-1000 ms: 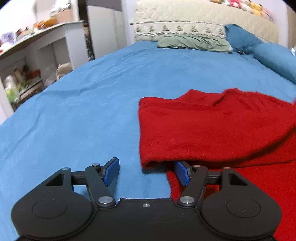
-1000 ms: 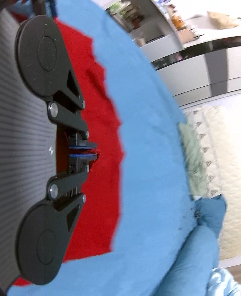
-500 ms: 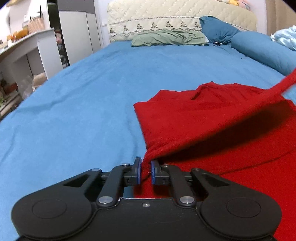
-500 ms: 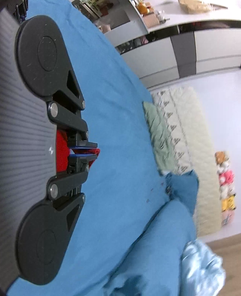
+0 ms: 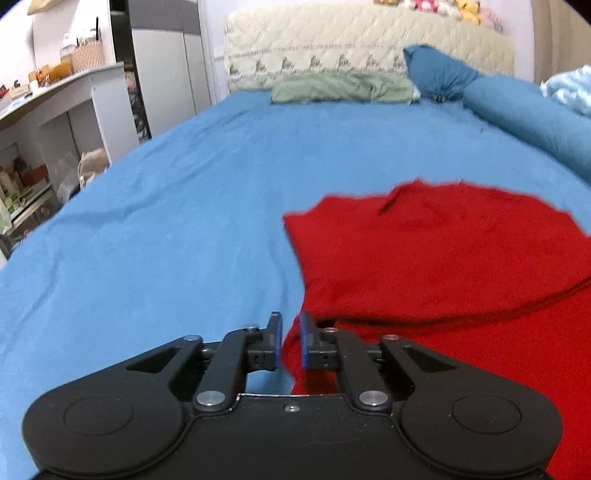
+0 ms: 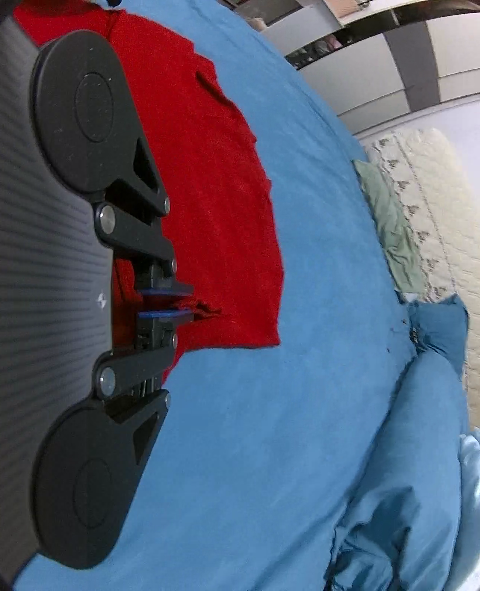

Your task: Fold small clothes

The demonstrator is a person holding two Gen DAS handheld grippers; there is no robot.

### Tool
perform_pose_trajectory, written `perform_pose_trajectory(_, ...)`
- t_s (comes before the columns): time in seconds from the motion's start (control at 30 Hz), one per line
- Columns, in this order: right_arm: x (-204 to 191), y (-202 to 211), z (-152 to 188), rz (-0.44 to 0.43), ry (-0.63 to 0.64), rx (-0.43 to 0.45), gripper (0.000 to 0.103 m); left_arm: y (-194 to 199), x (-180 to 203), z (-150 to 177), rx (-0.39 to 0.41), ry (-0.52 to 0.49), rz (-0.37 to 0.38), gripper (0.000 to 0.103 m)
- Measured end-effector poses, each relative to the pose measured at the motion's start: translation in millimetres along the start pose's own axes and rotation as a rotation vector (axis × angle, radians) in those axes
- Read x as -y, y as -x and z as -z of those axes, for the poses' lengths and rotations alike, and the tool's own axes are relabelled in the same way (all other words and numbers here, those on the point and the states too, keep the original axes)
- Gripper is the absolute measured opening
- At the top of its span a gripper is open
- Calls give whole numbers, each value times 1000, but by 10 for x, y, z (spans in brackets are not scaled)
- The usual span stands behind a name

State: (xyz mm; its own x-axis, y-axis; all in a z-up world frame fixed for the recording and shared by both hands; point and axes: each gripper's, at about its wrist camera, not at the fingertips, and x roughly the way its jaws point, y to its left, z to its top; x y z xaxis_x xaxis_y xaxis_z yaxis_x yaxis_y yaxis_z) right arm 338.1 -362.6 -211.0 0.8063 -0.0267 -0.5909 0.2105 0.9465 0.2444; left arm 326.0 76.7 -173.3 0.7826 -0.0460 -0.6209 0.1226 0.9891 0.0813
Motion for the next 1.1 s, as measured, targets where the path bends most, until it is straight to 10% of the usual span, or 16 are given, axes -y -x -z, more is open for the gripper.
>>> perform_pose_trajectory(0.1,-186,128,35,-19,62,61,83,19,89,-168,30,14,58,51)
perform_pose_trajectory(0.5,-343,-288,265,-41,129,-33,83,-564,353,-146,-53,6,159,52)
perform_pose_trajectory(0.67,-406,-274,44,-92,160,15,85,-726,211,-480,3,34,173,56)
perform_pose_trajectory(0.83,-439,-650,-185,-137,159,-8,85,-1337,53,-705,-109,92,203,55)
perform_pose_trajectory(1.1,-267,-992,-186,-19,124,1,85,-1475,45,-710,-80,123,177,57)
